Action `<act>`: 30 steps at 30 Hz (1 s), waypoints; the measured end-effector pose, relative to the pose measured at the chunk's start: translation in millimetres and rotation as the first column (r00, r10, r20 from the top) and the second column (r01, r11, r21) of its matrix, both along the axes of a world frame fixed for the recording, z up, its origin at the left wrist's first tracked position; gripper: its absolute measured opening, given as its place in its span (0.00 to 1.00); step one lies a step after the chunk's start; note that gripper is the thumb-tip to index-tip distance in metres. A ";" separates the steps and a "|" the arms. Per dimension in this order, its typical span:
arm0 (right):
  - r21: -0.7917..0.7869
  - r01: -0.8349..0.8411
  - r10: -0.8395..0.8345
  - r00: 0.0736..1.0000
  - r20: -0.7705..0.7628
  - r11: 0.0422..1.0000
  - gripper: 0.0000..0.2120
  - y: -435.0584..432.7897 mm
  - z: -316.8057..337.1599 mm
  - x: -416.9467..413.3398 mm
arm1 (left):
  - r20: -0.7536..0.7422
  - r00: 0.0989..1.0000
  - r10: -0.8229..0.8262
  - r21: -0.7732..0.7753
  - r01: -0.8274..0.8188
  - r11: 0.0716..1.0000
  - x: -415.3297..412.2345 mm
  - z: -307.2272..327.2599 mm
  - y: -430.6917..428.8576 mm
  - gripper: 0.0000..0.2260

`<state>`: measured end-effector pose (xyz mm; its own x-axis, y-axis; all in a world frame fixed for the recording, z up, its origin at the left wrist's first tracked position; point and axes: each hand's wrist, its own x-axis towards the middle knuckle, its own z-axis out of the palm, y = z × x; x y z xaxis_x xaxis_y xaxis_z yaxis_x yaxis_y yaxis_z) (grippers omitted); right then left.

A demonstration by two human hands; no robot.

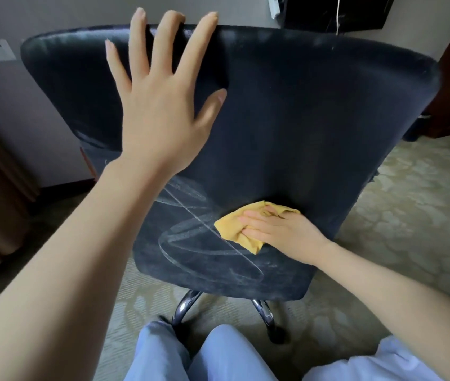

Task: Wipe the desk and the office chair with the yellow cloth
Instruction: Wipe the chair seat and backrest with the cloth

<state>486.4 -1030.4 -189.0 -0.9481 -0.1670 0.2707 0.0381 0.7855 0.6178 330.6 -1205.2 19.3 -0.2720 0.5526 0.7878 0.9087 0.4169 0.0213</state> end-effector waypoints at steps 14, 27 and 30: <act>0.093 -0.078 0.112 0.883 -0.456 0.993 0.17 6.9 125.9 1.4 | 0.058 0.998 -0.020 0.054 0.017 0.998 35.3 4.4 10.6 0.22; -0.117 0.051 -0.068 0.987 -0.148 0.992 0.29 -0.6 40.2 -7.3 | 0.010 0.997 -0.074 -0.019 0.074 0.997 18.8 2.2 7.2 0.26; -0.134 0.072 -0.085 0.992 -0.095 0.988 0.35 10.3 20.4 21.8 | 0.008 0.998 -0.056 -0.007 0.056 0.998 21.1 1.4 7.5 0.26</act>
